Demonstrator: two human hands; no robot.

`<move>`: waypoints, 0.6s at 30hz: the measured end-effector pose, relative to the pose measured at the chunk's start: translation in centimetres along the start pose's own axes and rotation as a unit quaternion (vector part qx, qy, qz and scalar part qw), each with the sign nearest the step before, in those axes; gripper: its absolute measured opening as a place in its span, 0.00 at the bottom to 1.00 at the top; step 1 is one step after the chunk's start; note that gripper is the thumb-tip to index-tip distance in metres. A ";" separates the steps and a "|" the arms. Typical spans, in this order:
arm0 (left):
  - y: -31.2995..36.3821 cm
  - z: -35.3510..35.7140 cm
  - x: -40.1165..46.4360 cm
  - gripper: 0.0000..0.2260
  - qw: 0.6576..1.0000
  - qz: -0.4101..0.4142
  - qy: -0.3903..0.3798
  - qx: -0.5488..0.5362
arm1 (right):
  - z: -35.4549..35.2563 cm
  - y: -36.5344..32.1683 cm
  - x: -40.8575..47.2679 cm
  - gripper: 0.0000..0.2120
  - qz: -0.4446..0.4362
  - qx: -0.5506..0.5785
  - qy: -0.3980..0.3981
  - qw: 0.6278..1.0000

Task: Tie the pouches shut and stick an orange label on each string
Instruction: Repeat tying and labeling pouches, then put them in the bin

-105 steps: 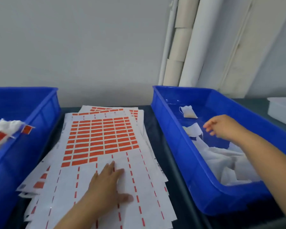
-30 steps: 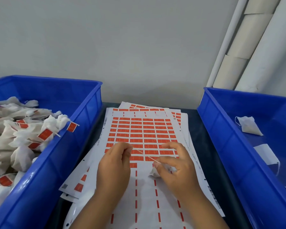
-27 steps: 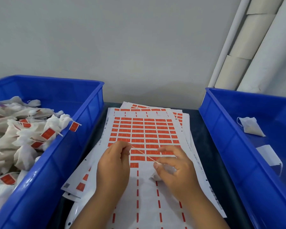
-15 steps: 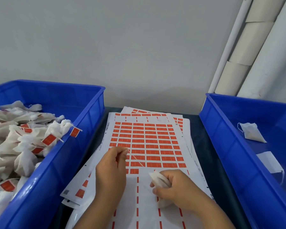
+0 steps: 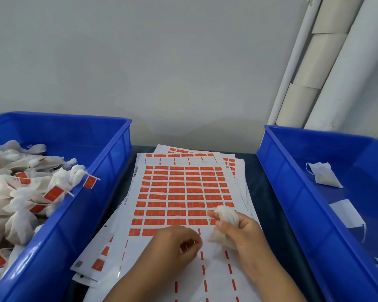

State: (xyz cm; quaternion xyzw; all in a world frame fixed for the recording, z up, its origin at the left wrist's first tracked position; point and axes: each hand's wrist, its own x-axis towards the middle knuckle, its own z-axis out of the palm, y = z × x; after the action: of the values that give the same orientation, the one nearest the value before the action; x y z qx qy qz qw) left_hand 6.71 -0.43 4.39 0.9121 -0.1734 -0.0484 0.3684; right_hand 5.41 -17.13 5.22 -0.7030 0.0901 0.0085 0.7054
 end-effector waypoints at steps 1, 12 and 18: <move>0.2 0.0 -0.1 0.06 1.000 0.015 0.004 -0.011 | 0.1 0.2 0.0 0.06 -0.012 -0.054 0.003 0.998; 0.1 0.0 0.1 0.10 0.980 0.022 0.129 -0.153 | 1.2 0.7 -0.4 0.08 -0.076 -0.264 -0.140 0.951; 0.4 0.4 0.0 0.08 0.956 -0.042 0.123 -0.262 | 1.6 1.0 -0.7 0.08 -0.095 -0.248 -0.148 0.953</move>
State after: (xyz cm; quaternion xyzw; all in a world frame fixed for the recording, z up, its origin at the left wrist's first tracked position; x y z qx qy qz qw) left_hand 6.53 -0.92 4.40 0.7888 -0.0700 0.0050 0.6106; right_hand 4.77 -15.48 4.36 -0.8518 -0.0878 0.0671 0.5120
